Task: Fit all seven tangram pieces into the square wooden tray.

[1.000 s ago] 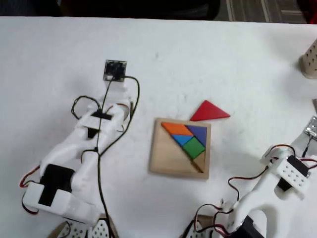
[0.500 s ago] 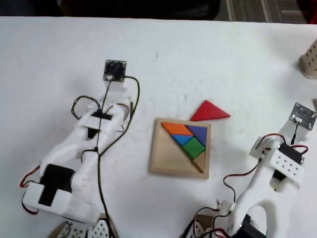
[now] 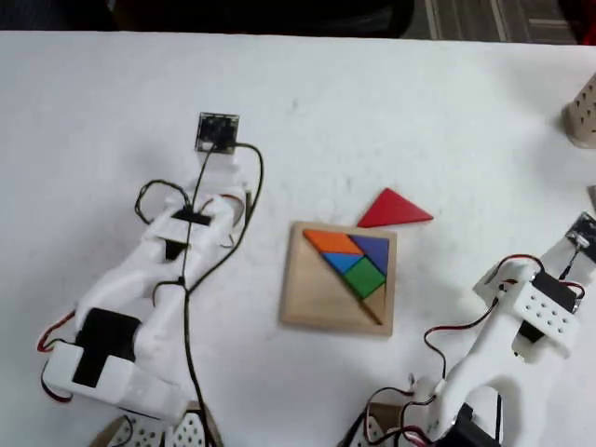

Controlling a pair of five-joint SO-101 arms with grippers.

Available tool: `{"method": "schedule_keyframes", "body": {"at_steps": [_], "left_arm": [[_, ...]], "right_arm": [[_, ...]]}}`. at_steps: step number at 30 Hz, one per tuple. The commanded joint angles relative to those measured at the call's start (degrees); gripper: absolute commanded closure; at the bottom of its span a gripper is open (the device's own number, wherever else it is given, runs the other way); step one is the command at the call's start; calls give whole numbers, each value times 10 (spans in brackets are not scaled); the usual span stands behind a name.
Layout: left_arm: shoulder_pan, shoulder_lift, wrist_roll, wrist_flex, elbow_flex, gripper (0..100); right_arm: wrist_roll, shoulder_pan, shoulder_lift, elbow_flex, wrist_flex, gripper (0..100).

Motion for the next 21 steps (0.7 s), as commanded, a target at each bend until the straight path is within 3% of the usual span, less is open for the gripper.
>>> {"method": "schedule_keyframes", "body": {"at_steps": [1, 10, 16, 21], "left_arm": [[9, -4, -5, -16, -34, 972], [11, -4, -5, -16, -34, 972], [7, -6, -5, -16, -33, 972], [-2, -5, -5, -26, -35, 972]], "right_arm": [[-20, 4, 44, -4, -49, 750], [-22, 7, 247, -79, -80, 749], [-17, 6, 309, -178, 28, 748], [10, 40, 321, -202, 42, 748]]}}
